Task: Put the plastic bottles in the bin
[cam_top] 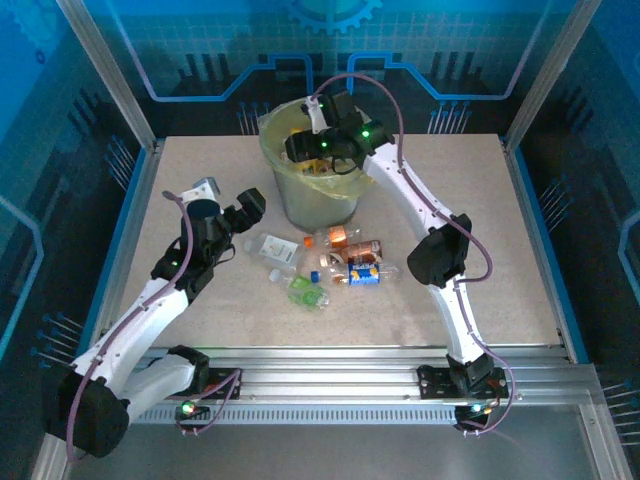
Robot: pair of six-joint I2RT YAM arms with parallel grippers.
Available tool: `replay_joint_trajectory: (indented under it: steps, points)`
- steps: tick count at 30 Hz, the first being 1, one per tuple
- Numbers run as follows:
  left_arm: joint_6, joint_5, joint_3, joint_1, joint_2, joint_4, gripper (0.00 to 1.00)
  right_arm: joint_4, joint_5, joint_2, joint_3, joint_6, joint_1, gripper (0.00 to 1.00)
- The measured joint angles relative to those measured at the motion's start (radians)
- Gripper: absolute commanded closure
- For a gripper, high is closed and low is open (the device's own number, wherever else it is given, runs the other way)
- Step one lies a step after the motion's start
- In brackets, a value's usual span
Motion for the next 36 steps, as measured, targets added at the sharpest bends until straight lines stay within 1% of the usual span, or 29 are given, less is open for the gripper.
replay_joint_trajectory:
  steps: [7, 14, 16, 17, 18, 19, 20, 23, 27, 31, 36]
  points:
    - [0.0, 0.0, 0.0, 0.0, 0.0, 0.0, 0.01, 0.0, -0.002, -0.005, -0.005, 0.005, 0.0, 0.2]
    - [0.0, 0.001, 0.0, 0.0, 0.011, -0.004, 0.01, -0.01, 0.026, -0.058, -0.024, 0.002, 0.0, 0.18]
    - [0.0, 0.007, 0.0, 0.0, 0.016, -0.008, 0.01, -0.016, 0.035, -0.086, -0.026, 0.0, 0.0, 0.16]
    - [-0.001, 0.008, 0.0, 0.0, 0.019, -0.014, 0.01, -0.017, 0.043, -0.105, -0.031, -0.002, 0.0, 0.08]
    - [-0.003, 0.008, 0.0, 0.0, 0.023, -0.023, 0.01, -0.02, 0.052, -0.127, -0.04, -0.003, 0.0, 0.04]
    - [-0.006, 0.008, 0.0, 0.0, 0.026, -0.032, 0.01, -0.021, 0.058, -0.148, -0.051, -0.009, 0.0, 0.0]
    - [-0.008, 0.008, 0.0, 0.0, 0.03, -0.042, 0.01, -0.019, 0.062, -0.177, -0.069, -0.011, 0.0, 0.0]
    - [-0.027, 0.008, 0.0, 0.0, 0.041, -0.076, 0.01, -0.019, 0.087, -0.265, -0.14, -0.018, 0.0, 0.0]
    - [-0.08, 0.008, 0.0, 0.0, 0.056, -0.118, 0.01, -0.01, 0.135, -0.391, -0.275, -0.018, 0.0, 0.0]
    - [-0.146, 0.028, -0.024, 0.0, 0.069, -0.131, 0.01, 0.004, 0.192, -0.518, -0.453, -0.014, 0.0, 0.0]
    - [-0.228, 0.086, -0.079, -0.001, 0.08, -0.162, 0.01, 0.012, 0.283, -0.662, -0.678, 0.011, 0.0, 0.0]
